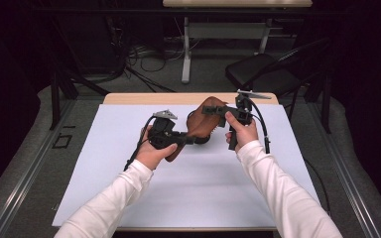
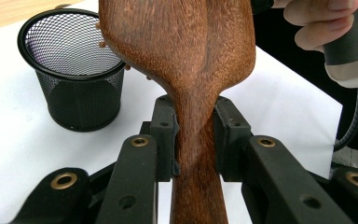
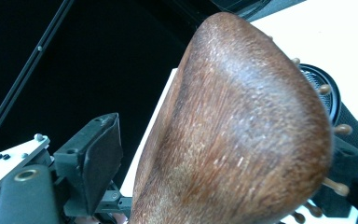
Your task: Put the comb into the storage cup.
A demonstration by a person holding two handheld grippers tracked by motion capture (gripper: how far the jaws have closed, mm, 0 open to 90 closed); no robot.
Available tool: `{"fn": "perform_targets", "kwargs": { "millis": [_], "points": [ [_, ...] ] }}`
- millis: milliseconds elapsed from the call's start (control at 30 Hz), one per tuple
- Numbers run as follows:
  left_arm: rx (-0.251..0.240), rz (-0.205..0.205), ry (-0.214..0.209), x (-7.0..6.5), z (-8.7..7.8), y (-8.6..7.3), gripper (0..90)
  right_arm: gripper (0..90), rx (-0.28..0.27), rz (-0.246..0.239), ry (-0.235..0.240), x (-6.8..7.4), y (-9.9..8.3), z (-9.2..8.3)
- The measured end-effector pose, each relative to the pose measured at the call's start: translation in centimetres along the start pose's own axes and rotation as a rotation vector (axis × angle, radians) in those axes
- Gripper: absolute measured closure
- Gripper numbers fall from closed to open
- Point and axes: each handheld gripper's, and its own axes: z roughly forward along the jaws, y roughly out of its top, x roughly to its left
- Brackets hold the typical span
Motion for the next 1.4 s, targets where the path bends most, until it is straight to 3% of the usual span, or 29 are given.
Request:
{"fn": "perform_targets", "kwargs": {
  "millis": [500,1000,1400],
  "points": [
    [-0.004,-0.002,0.0,0.1,-0.1,-0.1,73.0,35.2,-0.035,0.053,0.028,-0.8,0.0,-0.4],
    [-0.002,-0.001,0.0,0.1,-0.2,-0.1,73.0,37.8,-0.066,0.074,0.053,-1.1,-0.1,-0.5],
    [0.005,0.003,0.0,0.1,-0.1,-0.1,73.0,39.8,-0.053,0.11,0.063,-1.3,-0.1,-0.7]
  ]
}}
